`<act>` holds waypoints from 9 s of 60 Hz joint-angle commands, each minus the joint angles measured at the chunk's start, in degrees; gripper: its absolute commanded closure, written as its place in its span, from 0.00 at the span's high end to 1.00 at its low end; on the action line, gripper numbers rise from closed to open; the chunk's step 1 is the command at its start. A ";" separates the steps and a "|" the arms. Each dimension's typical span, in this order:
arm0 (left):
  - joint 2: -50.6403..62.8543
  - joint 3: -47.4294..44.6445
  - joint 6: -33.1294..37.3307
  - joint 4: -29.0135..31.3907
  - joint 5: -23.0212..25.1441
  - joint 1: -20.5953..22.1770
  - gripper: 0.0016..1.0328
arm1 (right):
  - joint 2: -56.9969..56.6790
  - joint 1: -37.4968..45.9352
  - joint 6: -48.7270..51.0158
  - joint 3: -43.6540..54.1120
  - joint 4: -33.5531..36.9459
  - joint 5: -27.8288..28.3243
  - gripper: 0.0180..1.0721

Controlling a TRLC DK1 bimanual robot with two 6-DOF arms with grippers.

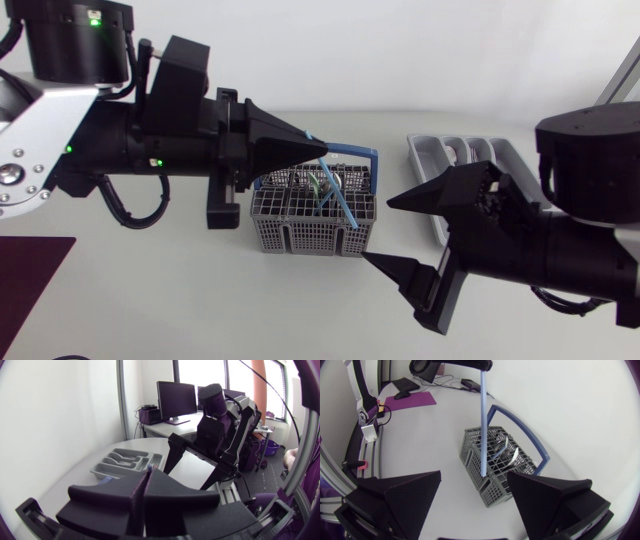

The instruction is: Unload the cutlery basket into the drawer organizer.

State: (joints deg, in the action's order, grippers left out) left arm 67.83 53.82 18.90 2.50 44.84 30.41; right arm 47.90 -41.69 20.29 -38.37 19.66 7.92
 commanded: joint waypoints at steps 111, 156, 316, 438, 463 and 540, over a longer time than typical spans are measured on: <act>5.29 9.81 -6.85 -0.13 7.72 -13.19 0.95 | 0.62 5.31 -4.65 -1.53 4.25 4.29 0.05; 16.10 5.68 18.55 7.52 -28.84 7.55 0.90 | 31.47 43.98 -8.96 -11.20 0.12 7.63 0.05; 8.10 3.13 18.11 4.53 -36.05 12.48 0.13 | 15.91 22.09 -11.59 -3.99 -2.79 -3.88 0.83; 10.21 19.30 -10.90 15.60 -6.43 8.17 0.14 | 1.93 7.41 -6.41 1.98 -5.51 13.35 0.06; 9.69 22.73 -13.27 14.55 -6.26 2.28 0.93 | -1.32 8.03 -5.62 2.69 0.82 12.29 0.05; 21.90 20.71 53.70 24.57 -33.94 10.10 0.93 | 53.00 44.15 -12.82 -22.01 -5.69 0.78 0.08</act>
State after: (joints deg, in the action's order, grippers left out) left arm 87.92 72.23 68.29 25.96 11.60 40.25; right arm 97.12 3.05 9.13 -57.80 13.45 9.56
